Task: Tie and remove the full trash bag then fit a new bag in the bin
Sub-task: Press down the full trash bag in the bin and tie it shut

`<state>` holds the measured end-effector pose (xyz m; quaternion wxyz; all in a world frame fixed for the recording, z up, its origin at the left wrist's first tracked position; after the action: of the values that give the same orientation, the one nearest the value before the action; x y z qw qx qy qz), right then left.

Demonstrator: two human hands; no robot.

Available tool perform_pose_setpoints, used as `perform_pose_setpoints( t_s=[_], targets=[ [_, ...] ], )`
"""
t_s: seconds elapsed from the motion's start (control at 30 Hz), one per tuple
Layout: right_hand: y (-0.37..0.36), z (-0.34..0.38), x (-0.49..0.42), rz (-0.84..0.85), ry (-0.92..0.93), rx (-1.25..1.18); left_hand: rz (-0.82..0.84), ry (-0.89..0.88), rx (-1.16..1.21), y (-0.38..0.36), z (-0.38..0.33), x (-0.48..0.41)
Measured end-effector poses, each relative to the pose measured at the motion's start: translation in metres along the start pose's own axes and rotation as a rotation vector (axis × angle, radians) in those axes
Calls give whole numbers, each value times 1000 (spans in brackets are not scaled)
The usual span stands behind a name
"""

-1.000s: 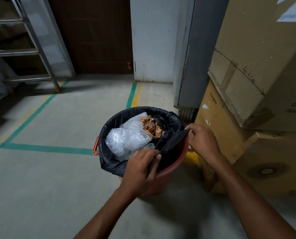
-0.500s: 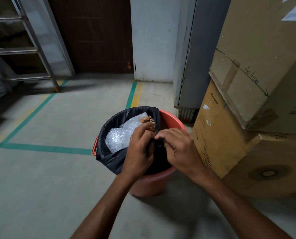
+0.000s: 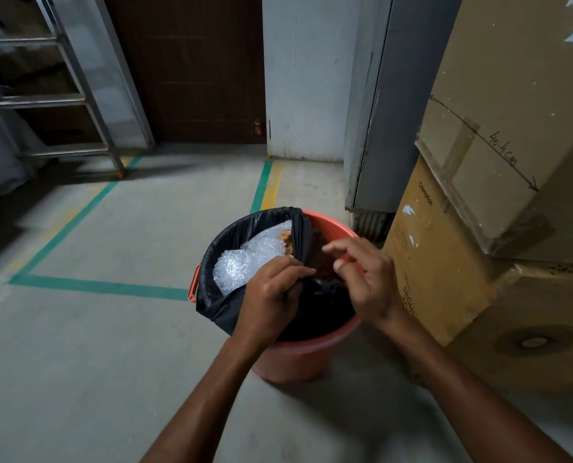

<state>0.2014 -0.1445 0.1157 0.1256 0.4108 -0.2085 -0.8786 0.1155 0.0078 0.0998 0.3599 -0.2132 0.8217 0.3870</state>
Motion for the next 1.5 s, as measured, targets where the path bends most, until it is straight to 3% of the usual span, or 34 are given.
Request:
perform_pose_setpoints(
  t_s=[0.17, 0.37, 0.53, 0.7, 0.87, 1.0, 1.17, 1.33, 1.43, 1.5],
  targets=[
    [-34, -27, -49, 100, -433, 199, 28, -126, -59, -3, -14, 16],
    [-108, -33, -85, 432, -477, 579, 44, -178, -60, -3, -18, 16],
    [-102, -40, -90, 306, -471, 744, 60, -199, -72, -1, -18, 18],
    [-69, -46, -90, 156, -522, 471, -14, -163, -100, 2, -13, 12],
    [-29, -20, -66, 51, -468, 155, -127, -10, -98, 9, 2, -9],
    [-4, 3, -29, 107, -403, -33, -79, 30, -108, 10, 13, -24],
    [1, 20, -1, 180, -275, -129, 47, -45, -80, -9, 3, -39],
    [7, 12, 15, 113, -290, -239, 57, 54, 111, -16, 0, -45],
    [16, 4, 17, 74, -280, -123, -6, 115, 177, -13, -2, -45],
    [13, -2, 19, 137, -265, -17, -12, 150, 187, -14, -4, -44]
  ],
)
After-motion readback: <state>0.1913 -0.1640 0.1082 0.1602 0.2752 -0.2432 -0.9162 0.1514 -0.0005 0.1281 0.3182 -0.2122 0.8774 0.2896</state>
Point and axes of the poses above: each hand's wrist, its own x-axis away from the middle knuckle, its own y-axis out of the back of the hand, z = x × y, the point moved 7 cm from there along -x, towards the middle knuckle, and after that the axes turned 1 degree about -z, right-handed, at the moved point
